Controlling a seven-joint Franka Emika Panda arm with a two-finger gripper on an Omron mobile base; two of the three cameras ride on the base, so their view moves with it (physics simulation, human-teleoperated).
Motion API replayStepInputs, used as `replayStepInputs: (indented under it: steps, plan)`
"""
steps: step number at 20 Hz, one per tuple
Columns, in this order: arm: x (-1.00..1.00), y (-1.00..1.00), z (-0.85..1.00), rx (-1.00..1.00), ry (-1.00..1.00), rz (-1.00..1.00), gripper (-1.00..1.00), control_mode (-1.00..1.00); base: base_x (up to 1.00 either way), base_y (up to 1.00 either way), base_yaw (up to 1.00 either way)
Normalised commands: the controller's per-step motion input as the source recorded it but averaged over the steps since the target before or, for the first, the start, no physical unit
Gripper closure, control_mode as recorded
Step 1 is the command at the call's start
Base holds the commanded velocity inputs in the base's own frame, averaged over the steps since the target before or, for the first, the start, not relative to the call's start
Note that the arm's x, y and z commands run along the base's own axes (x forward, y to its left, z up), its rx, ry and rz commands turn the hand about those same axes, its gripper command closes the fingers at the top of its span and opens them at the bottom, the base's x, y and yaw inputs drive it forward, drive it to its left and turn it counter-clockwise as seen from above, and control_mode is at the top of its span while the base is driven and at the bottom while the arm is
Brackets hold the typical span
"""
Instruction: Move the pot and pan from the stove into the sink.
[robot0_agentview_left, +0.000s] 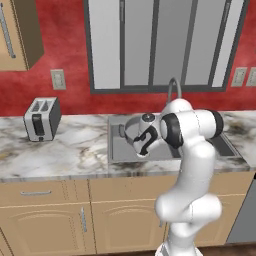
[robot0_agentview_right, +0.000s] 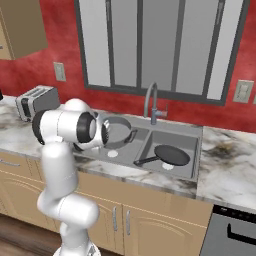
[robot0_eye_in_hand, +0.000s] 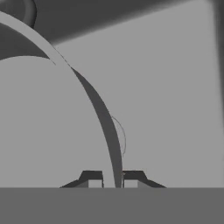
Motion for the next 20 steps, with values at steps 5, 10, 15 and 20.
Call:
replayStepInputs:
  steps: [5,10,15,20]
  plan:
    - [0.22,0.0,-0.38,0.01,0.0,-0.03,1.0,-1.0,0.0,0.0,0.0]
    - [0.17,0.0,-0.39,0.0,0.0,-0.03,1.0,-1.0,0.0,0.0,0.0]
    - [0.23,0.02,-0.29,0.0,0.0,-0.03,1.0,-1.0,0.0,0.0,0.0]
    - [0.32,0.03,-0.21,0.0,0.0,-0.04,1.0,-1.0,0.0,0.0,0.0]
